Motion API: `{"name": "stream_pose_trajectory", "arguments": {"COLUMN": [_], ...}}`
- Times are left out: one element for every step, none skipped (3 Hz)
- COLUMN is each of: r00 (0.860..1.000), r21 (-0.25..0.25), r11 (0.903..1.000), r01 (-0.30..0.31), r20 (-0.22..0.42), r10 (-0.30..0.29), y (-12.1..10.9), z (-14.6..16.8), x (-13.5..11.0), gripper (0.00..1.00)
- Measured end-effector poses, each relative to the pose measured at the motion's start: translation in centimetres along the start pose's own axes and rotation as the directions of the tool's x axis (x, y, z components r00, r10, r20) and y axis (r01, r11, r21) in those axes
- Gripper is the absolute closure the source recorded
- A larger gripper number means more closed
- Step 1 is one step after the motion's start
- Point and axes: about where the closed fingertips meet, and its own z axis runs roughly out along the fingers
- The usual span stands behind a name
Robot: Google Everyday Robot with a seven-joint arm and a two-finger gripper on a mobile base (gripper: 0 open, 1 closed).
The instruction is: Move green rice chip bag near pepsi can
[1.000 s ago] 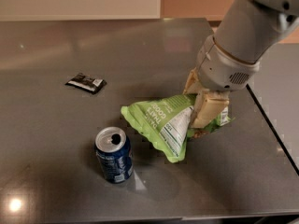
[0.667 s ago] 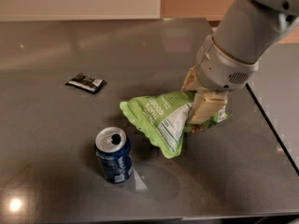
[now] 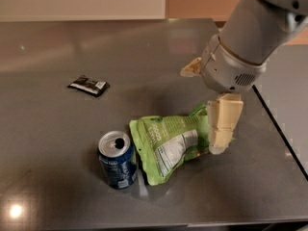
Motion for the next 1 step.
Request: {"name": "stream_pose_trajectory", "arguments": {"r00": [1.000], "r21": [0.000], "r11": [1.0000], "r01": [0.000], "r20": [0.000], "r10": [0.000], "y": [0.00], "z": [0.00], "x": [0.00], "gripper": [0.00]}}
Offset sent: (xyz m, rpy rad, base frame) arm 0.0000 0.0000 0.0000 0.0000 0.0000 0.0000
